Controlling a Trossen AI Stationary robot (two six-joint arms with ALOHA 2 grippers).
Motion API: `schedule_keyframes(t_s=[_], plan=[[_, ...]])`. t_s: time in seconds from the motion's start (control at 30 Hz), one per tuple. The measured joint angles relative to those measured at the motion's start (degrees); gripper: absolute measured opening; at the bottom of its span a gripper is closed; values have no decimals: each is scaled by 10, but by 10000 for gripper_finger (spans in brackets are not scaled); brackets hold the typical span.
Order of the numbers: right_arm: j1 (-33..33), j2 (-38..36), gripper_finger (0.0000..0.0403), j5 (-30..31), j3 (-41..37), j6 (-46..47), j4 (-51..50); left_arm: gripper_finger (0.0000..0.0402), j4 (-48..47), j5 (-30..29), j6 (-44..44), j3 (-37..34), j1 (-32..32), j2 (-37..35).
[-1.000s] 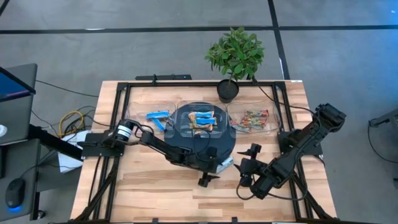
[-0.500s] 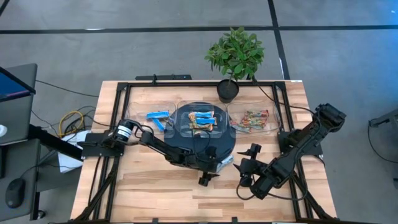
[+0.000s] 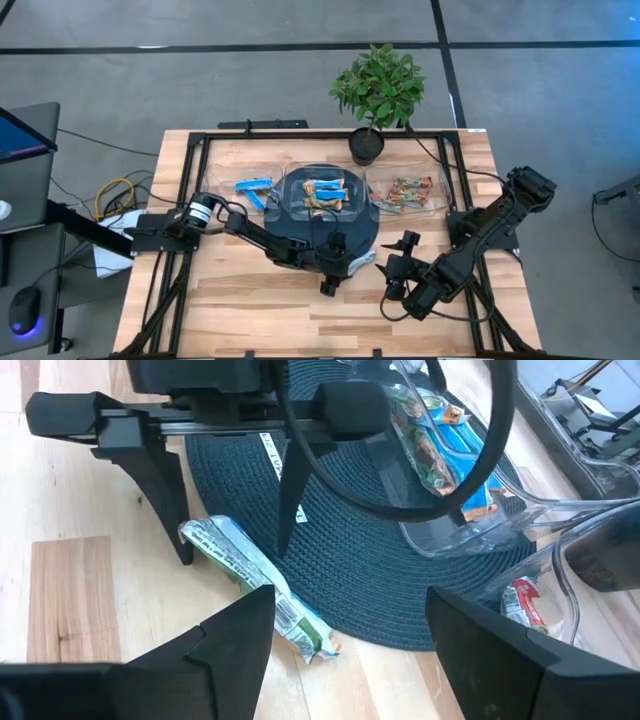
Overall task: Pick and place Granola Bars by type
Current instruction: Put the orange snack bar into the middle transparent bin
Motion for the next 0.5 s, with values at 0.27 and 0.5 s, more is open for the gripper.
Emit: schedule_keyframes(t_s=[0.27, 0.5], plan=[[0, 0, 255, 0, 0, 0, 0, 260, 4, -13, 0, 0, -1, 0], [0, 0, 255, 0, 0, 0, 0, 178, 2, -13, 8, 0, 0, 0]])
